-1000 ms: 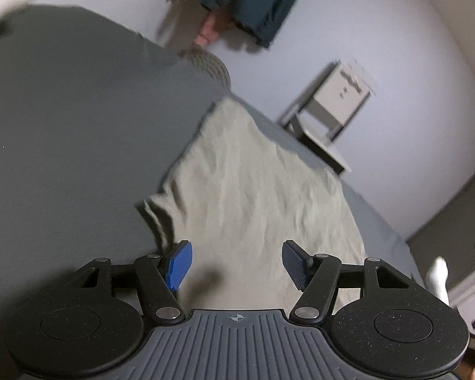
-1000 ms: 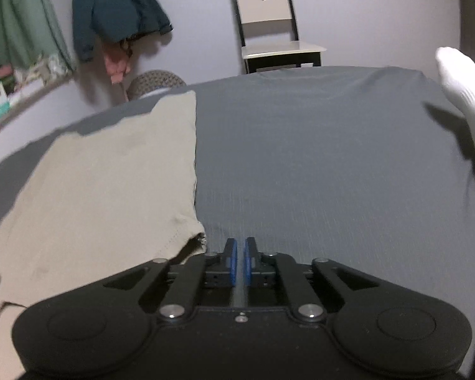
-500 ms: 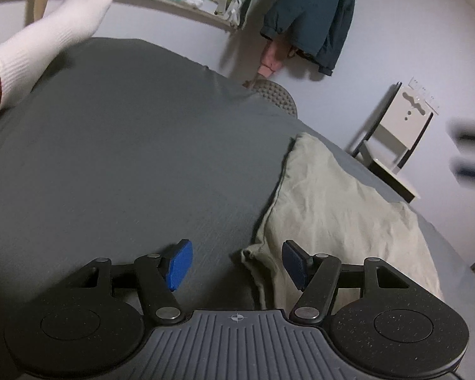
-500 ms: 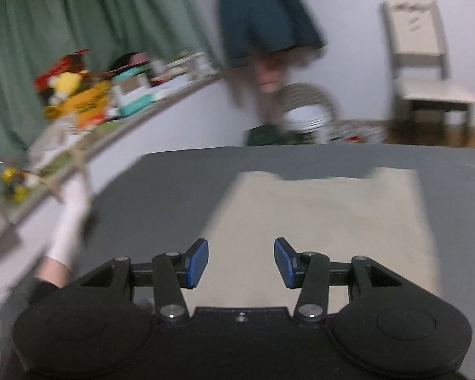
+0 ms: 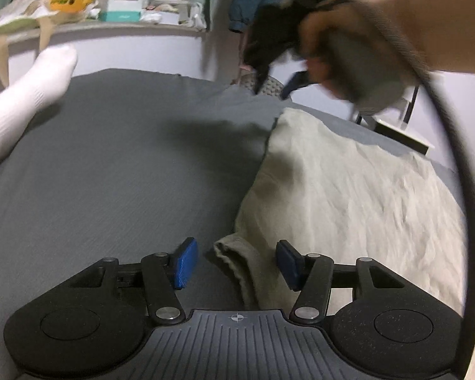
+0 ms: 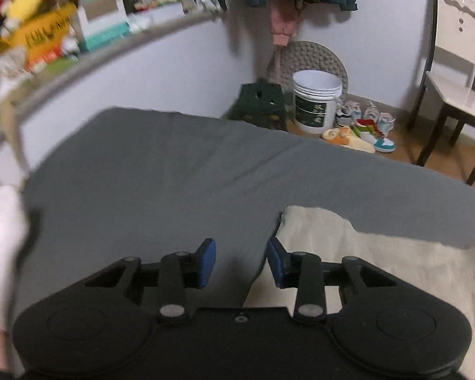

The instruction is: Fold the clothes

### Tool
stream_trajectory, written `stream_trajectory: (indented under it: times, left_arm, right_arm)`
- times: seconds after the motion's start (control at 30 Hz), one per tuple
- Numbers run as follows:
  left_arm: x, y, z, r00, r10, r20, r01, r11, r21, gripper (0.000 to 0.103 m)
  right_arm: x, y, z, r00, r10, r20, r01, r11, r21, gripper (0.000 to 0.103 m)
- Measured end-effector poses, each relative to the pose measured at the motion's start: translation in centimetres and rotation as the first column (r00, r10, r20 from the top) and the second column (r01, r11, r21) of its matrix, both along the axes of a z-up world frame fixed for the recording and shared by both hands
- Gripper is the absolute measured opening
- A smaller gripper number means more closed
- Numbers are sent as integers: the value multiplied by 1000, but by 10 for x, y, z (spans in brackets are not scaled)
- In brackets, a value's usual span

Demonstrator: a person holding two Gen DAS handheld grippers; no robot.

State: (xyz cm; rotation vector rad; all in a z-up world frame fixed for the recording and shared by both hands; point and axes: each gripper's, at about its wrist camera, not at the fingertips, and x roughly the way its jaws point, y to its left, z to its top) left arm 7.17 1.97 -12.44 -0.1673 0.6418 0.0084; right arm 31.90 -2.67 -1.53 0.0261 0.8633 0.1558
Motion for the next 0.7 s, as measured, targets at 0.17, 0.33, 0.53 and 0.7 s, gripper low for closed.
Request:
stream_trajectory:
  times: [0.17, 0.33, 0.53, 0.7]
  left_arm:
    - [0, -1, 2, 1000, 5, -7, -5, 1000, 19, 55]
    - [-1, -5, 3, 1000, 8, -9, -8, 999, 49, 55]
    - [-4, -1, 3, 1000, 1, 4, -1, 999, 54, 32]
    - [-5, 4, 2, 1000, 22, 19, -23, 998, 53, 15]
  right_arm:
    - [24, 30, -31, 1000, -6, -15, 3, 980, -199, 33]
    - [38, 30, -50, 999, -50, -16, 43, 953, -299, 33]
    - [38, 14, -64, 995, -97, -28, 89, 974, -209, 25]
    - [40, 1, -57, 993, -107, -42, 98, 980, -172, 4]
